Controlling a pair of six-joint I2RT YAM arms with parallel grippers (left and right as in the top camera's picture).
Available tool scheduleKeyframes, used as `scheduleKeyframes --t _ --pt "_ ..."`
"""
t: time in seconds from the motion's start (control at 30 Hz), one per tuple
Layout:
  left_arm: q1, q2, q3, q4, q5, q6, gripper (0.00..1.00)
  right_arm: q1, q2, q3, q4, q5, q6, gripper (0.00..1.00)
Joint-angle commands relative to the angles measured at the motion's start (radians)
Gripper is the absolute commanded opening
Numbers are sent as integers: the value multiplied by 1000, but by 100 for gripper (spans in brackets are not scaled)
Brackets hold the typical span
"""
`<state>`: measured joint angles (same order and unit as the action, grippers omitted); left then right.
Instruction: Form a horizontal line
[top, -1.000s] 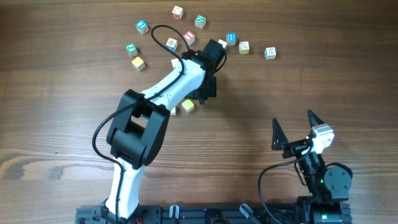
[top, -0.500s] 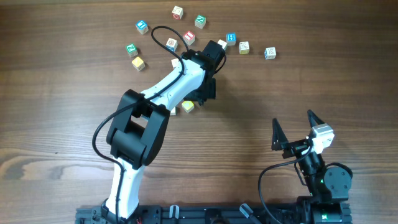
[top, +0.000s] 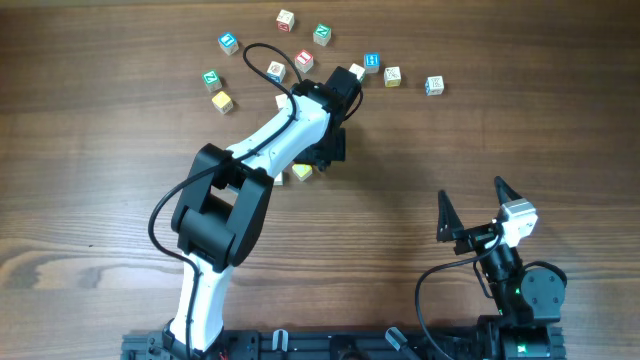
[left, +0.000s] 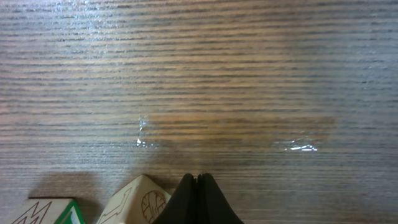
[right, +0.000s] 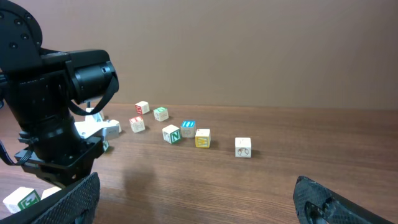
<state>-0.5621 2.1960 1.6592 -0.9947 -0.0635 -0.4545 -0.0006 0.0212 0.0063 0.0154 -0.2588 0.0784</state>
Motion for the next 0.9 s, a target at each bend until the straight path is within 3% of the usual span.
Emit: scheduleKeyframes --t 0.0,0.87 --pt "-3 11 -6 -18 -40 3 4 5 -7 -1 6 -9 3 100" --pt "-3 11 -6 -150 -40 32 5 5 -7 -1 6 -9 3 100"
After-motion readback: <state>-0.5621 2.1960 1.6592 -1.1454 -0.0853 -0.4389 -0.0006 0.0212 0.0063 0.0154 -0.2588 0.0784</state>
